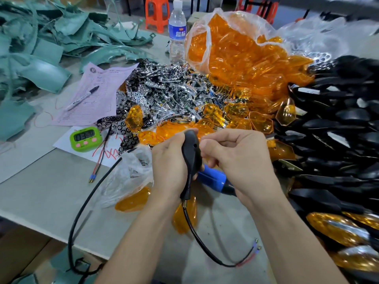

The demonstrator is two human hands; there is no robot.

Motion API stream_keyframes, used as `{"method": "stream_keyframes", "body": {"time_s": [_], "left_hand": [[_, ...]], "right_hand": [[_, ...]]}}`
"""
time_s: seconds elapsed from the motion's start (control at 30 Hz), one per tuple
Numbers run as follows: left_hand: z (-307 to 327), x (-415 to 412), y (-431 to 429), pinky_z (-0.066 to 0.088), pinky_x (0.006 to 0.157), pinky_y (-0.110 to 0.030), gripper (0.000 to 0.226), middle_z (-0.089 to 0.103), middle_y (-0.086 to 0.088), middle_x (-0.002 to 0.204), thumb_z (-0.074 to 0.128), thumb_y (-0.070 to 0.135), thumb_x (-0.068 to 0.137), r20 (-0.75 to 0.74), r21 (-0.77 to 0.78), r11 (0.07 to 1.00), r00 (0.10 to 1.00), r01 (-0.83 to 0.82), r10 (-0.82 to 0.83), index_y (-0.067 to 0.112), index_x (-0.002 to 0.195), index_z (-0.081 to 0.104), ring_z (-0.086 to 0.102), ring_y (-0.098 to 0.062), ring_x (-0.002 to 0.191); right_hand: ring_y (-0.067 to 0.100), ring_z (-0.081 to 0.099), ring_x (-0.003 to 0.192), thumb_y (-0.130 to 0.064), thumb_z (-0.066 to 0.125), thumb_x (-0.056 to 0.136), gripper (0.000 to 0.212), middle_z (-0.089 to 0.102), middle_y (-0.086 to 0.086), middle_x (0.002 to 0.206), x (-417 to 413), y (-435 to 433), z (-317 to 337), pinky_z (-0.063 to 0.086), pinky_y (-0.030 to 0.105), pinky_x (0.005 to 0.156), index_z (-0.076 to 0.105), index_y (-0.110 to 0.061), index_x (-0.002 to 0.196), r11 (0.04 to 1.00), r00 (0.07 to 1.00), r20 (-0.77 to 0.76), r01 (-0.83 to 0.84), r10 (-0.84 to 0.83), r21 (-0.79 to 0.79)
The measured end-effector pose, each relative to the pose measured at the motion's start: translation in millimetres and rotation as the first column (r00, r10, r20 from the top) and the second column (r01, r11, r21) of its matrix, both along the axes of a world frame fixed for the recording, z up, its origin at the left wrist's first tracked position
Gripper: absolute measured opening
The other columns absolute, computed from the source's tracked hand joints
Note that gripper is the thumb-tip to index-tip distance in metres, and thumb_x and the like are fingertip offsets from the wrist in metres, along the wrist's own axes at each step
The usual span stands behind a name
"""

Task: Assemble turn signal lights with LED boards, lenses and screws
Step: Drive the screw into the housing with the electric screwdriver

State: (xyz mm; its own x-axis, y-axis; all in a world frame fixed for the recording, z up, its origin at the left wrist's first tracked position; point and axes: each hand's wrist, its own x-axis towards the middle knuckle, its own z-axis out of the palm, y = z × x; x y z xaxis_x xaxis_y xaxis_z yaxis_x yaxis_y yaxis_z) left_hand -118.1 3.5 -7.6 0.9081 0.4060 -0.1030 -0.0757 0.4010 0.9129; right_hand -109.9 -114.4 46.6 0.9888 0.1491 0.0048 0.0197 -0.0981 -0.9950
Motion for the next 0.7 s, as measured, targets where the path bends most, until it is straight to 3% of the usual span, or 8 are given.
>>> {"method": "stream_keyframes", "body": {"time_s": [0.23, 0.33, 0.43, 0.53, 0.6, 0.7], "left_hand": [[1, 2, -5, 0.037, 0.038, -0.027, 0.038, 0.058, -0.021, 0.059, 0.054, 0.035, 0.090, -0.023, 0.109, 0.994, 1.000, 0.018, -0.016, 0.005, 0.080, 0.074, 0.054, -0.029, 0.044], [-1, 1, -6, 0.038, 0.040, -0.028, 0.037, 0.057, -0.024, 0.060, 0.054, 0.037, 0.089, -0.029, 0.083, 0.996, 0.999, 0.033, -0.030, 0.010, 0.081, 0.078, 0.052, -0.030, 0.044], [-5, -1, -5, 0.037, 0.039, -0.027, 0.039, 0.058, -0.025, 0.057, 0.052, 0.036, 0.096, -0.042, 0.065, 0.995, 0.997, 0.070, -0.068, 0.009, 0.082, 0.077, 0.051, -0.028, 0.041], [-9, -6, -4, 0.036, 0.036, -0.025, 0.045, 0.058, -0.022, 0.056, 0.047, 0.027, 0.107, -0.062, 0.015, 0.994, 0.992, 0.107, -0.106, 0.000, 0.080, 0.071, 0.052, -0.027, 0.040], [-8, -8, -3, 0.036, 0.035, -0.024, 0.044, 0.057, -0.022, 0.057, 0.046, 0.024, 0.107, -0.076, -0.030, 0.992, 0.989, 0.124, -0.126, -0.003, 0.084, 0.071, 0.052, -0.027, 0.040], [-7, -8, 1, 0.036, 0.034, -0.024, 0.038, 0.059, -0.024, 0.063, 0.046, 0.022, 0.106, -0.082, -0.113, 0.980, 0.982, 0.163, -0.173, 0.007, 0.088, 0.076, 0.053, -0.028, 0.043]], "right_hand": [[0.004, 0.056, 0.047, 0.004, 0.080, 0.082, 0.022, 0.071, 0.003, 0.060, 3, -1, -7, 0.045, 0.014, 0.049, 0.079, -0.016, 0.072, 0.998, 0.999, -0.014, 0.048, -0.049, -0.029], [0.006, 0.052, 0.043, 0.008, 0.081, 0.079, 0.020, 0.068, 0.006, 0.059, 7, -2, -6, 0.044, 0.017, 0.046, 0.076, -0.010, 0.070, 0.998, 0.991, -0.126, 0.047, -0.041, 0.041], [0.006, 0.046, 0.037, 0.010, 0.077, 0.081, 0.022, 0.060, 0.003, 0.053, 18, -2, -2, 0.036, 0.017, 0.039, 0.066, -0.005, 0.071, 0.996, 0.945, -0.318, -0.045, 0.068, 0.078], [0.009, 0.034, 0.042, 0.005, 0.071, 0.086, 0.036, 0.047, 0.002, 0.057, 31, -6, 1, 0.022, 0.023, 0.049, 0.048, -0.016, 0.070, 0.968, 0.813, -0.526, -0.219, 0.249, 0.120], [0.012, 0.032, 0.044, 0.001, 0.071, 0.088, 0.040, 0.044, 0.003, 0.056, 36, -7, -1, 0.019, 0.026, 0.051, 0.043, -0.019, 0.067, 0.951, 0.773, -0.558, -0.291, 0.300, 0.108], [0.016, 0.037, 0.045, -0.004, 0.073, 0.088, 0.041, 0.046, 0.003, 0.049, 37, -4, -5, 0.019, 0.028, 0.052, 0.045, -0.018, 0.063, 0.946, 0.782, -0.546, -0.317, 0.301, 0.066]]}}
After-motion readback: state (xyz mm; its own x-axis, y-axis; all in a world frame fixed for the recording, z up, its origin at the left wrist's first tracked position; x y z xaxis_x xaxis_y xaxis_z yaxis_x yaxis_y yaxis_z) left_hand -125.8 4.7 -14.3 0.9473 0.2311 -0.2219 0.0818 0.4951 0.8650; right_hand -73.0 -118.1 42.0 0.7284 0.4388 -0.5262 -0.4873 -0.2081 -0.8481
